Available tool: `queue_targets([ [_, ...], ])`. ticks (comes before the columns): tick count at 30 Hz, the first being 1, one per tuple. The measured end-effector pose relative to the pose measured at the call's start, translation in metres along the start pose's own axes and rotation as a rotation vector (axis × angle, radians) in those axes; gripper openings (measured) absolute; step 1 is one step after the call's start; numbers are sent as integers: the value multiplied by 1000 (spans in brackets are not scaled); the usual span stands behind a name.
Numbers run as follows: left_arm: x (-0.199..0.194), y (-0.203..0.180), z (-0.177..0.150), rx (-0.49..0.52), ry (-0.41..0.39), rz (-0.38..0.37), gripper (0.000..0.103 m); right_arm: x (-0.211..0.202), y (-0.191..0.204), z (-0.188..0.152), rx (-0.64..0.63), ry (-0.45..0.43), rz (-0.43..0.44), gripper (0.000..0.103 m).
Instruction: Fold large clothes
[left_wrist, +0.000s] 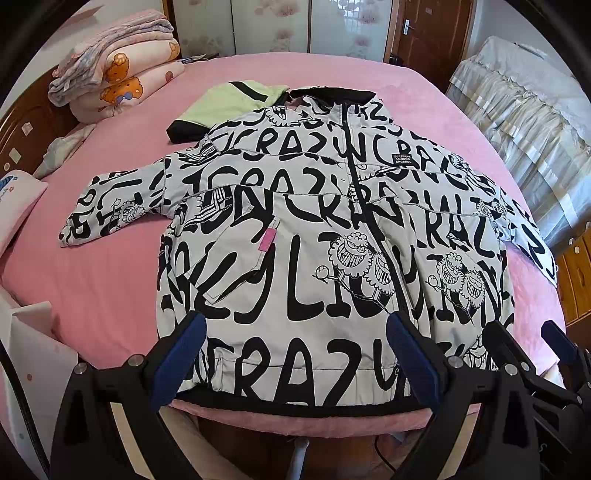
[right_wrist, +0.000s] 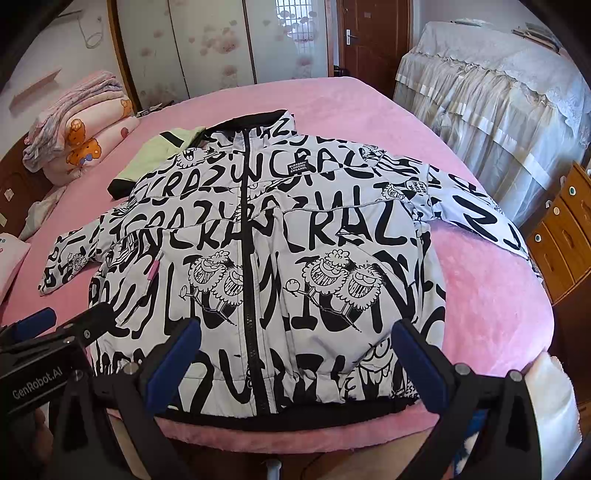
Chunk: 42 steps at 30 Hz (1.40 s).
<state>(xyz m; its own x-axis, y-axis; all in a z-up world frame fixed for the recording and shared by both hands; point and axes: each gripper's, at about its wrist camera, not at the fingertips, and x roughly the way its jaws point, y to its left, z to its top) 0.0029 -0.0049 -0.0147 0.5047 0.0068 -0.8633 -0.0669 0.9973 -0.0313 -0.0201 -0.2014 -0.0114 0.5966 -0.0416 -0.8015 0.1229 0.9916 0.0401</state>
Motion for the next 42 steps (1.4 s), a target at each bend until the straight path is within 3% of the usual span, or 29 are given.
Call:
queue_targets([
  [42,-4,2,1,28,-16,30,97,4,-5,-1,6,-5,9,103],
])
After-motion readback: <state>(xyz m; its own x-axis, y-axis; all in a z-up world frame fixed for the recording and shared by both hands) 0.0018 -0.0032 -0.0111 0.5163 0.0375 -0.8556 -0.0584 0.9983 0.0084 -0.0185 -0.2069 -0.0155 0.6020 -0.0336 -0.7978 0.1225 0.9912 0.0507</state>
